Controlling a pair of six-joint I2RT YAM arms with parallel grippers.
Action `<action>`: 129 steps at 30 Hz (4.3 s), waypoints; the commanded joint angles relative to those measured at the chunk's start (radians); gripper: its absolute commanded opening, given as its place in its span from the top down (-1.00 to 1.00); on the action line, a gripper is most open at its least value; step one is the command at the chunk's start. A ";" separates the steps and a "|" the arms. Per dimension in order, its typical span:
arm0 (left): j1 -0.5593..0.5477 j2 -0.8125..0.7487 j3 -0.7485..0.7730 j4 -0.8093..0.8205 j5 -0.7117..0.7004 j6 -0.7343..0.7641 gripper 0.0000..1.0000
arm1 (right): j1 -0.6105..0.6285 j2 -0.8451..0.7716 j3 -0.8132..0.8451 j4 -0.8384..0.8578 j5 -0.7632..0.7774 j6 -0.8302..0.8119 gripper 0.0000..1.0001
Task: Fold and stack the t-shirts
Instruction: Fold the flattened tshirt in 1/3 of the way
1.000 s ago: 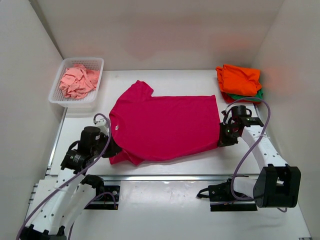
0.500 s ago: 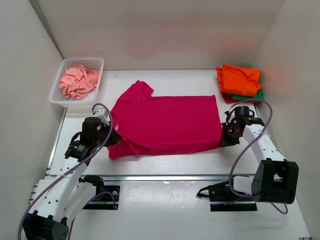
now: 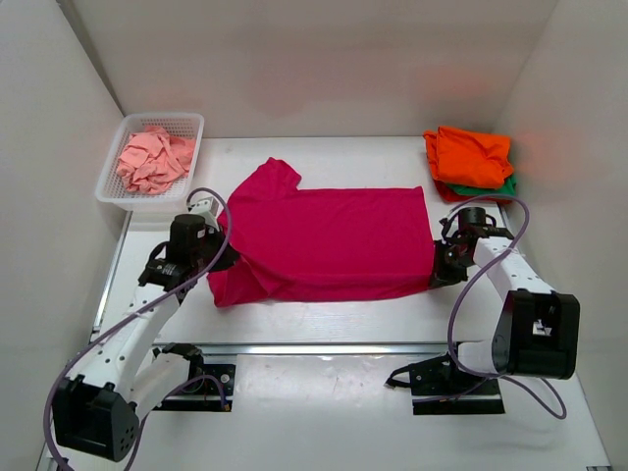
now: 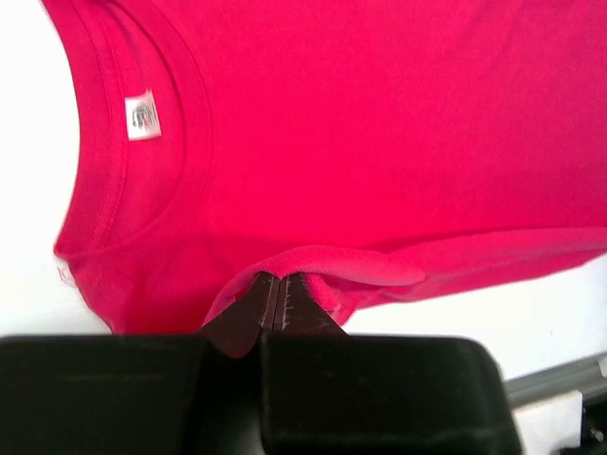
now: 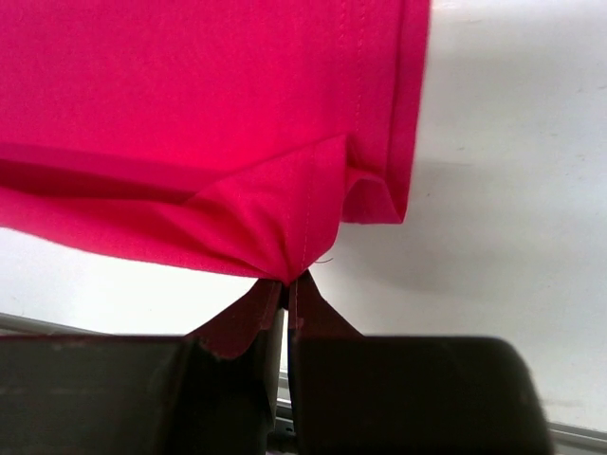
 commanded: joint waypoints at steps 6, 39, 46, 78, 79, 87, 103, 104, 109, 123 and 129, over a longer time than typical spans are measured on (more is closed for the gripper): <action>0.018 0.084 0.078 0.101 -0.018 0.042 1.00 | -0.027 0.048 0.053 0.055 0.022 -0.013 0.99; 0.101 0.588 0.363 0.267 -0.095 0.033 -0.40 | 0.005 0.154 0.170 0.233 0.090 0.067 0.24; 0.142 0.707 0.529 0.167 -0.070 0.035 -0.54 | 0.004 0.077 0.111 0.234 0.068 0.067 0.22; 0.061 0.598 0.148 0.249 -0.198 -0.111 -0.26 | 0.794 0.317 0.231 0.912 -0.122 -0.086 0.07; 0.067 0.612 0.153 0.251 -0.194 -0.108 -0.27 | 0.816 0.338 0.246 0.935 -0.117 -0.103 0.07; 0.055 0.658 0.171 0.265 -0.199 -0.128 -0.28 | 0.879 0.441 0.306 0.970 -0.142 -0.157 0.06; 0.041 0.695 0.190 0.294 -0.199 -0.162 -0.24 | 0.950 0.587 0.417 0.949 -0.189 -0.272 -0.08; 0.041 0.695 0.191 0.292 -0.193 -0.160 -0.23 | 0.958 0.599 0.426 0.934 -0.191 -0.277 -0.07; 0.047 0.685 0.205 0.279 -0.194 -0.157 -0.24 | 0.978 0.663 0.495 0.906 -0.199 -0.293 -0.05; 0.067 0.596 0.236 0.231 -0.155 -0.154 -0.26 | 0.987 0.717 0.539 0.848 -0.117 -0.290 1.00; 0.055 0.593 0.236 0.239 -0.148 -0.149 -0.30 | 0.955 0.677 0.558 0.877 -0.180 -0.226 1.00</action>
